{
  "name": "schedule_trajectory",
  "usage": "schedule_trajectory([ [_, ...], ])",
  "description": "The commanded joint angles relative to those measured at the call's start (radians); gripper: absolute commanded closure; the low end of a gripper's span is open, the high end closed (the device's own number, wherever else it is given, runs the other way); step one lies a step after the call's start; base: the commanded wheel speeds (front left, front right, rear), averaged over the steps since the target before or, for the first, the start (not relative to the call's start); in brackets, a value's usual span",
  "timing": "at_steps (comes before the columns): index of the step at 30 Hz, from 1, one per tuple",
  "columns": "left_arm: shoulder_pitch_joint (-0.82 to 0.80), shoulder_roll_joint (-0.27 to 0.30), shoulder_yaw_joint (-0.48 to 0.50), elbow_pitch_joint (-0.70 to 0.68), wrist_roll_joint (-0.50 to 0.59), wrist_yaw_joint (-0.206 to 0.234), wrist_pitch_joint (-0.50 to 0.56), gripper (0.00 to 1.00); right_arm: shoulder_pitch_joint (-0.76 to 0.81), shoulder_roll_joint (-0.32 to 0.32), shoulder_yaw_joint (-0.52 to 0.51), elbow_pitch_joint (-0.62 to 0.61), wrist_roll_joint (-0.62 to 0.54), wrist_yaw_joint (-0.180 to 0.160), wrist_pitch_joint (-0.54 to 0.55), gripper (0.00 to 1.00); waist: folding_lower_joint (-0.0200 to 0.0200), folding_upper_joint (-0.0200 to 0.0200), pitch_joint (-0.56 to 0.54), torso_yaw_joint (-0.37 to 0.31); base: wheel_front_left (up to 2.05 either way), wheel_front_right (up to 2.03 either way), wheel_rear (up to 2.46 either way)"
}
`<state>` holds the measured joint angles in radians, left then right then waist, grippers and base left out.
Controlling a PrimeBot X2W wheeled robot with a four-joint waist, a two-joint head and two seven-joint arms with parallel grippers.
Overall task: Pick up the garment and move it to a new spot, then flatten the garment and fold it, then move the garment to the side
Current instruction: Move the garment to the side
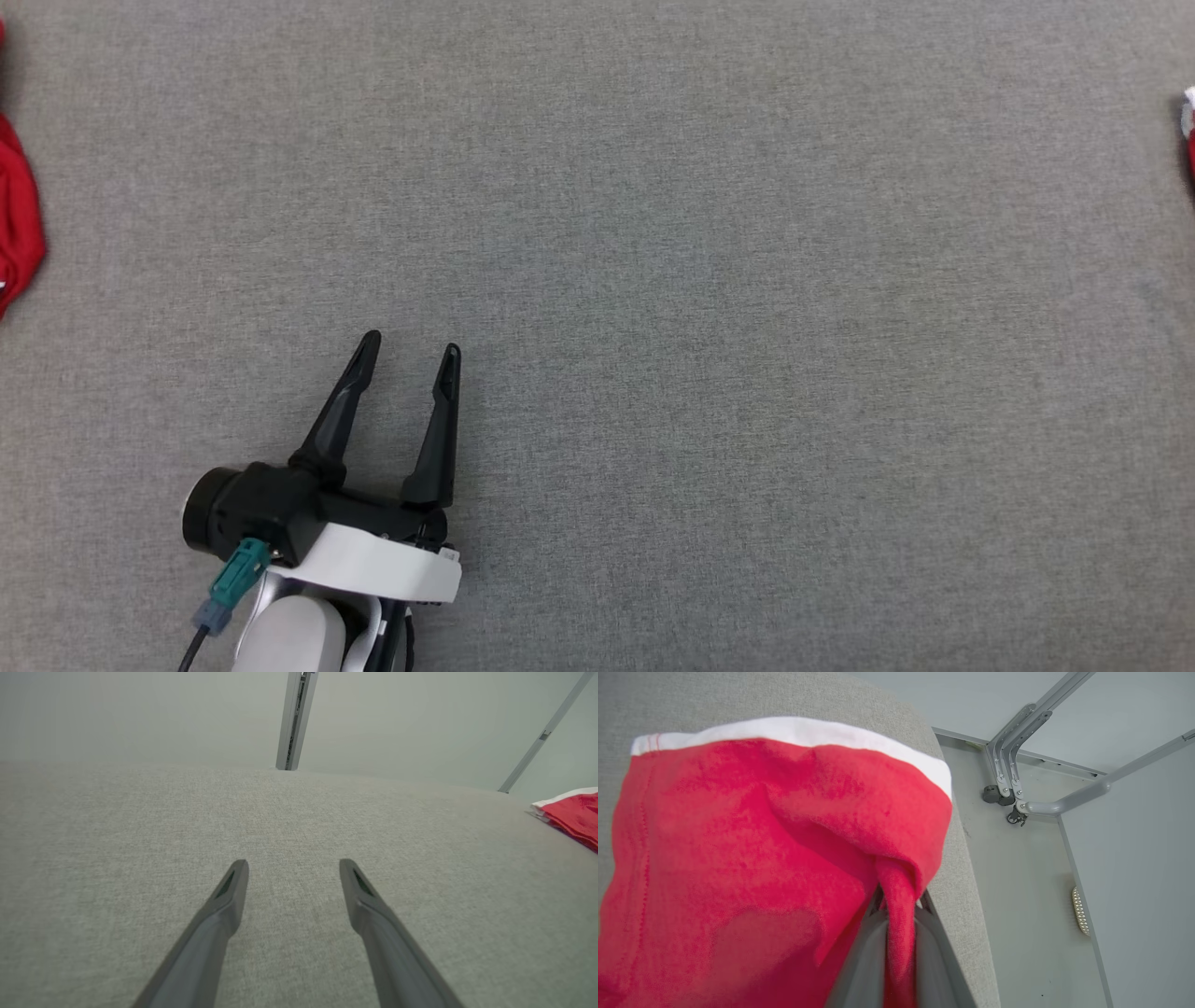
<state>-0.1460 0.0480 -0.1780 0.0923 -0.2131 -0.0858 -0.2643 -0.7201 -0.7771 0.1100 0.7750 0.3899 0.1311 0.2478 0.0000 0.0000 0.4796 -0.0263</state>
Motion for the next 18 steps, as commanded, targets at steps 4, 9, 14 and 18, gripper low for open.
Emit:
schedule_trajectory([
  [4, 0.011, 0.004, 0.023, -0.008, -0.003, 0.004, 0.000, 0.00, -0.045, -0.037, -0.028, 0.047, -0.092, -0.001, -0.033, 0.00, 0.0000, 0.0000, 0.002, 0.013, 0.00, 0.00, 0.00],
  [9, 0.022, 0.004, 0.030, -0.008, -0.022, 0.011, 0.000, 0.00, -0.071, -0.016, -0.065, 0.081, -0.215, -0.001, -0.127, 0.00, 0.0000, 0.0000, -0.023, 0.006, 0.00, 0.00, 0.00],
  [14, 0.055, 0.004, 0.030, 0.000, -0.055, 0.026, 0.000, 0.00, -0.024, 0.046, -0.104, 0.019, -0.245, 0.000, -0.286, 0.00, 0.0000, 0.0000, -0.108, -0.008, 0.00, 0.00, 0.00],
  [18, 0.106, 0.004, 0.045, 0.010, -0.074, 0.036, 0.000, 0.00, 0.089, 0.124, -0.112, -0.096, -0.215, -0.001, -0.393, 0.00, 0.0000, 0.0000, -0.208, -0.006, 0.00, 0.00, 0.00],
])
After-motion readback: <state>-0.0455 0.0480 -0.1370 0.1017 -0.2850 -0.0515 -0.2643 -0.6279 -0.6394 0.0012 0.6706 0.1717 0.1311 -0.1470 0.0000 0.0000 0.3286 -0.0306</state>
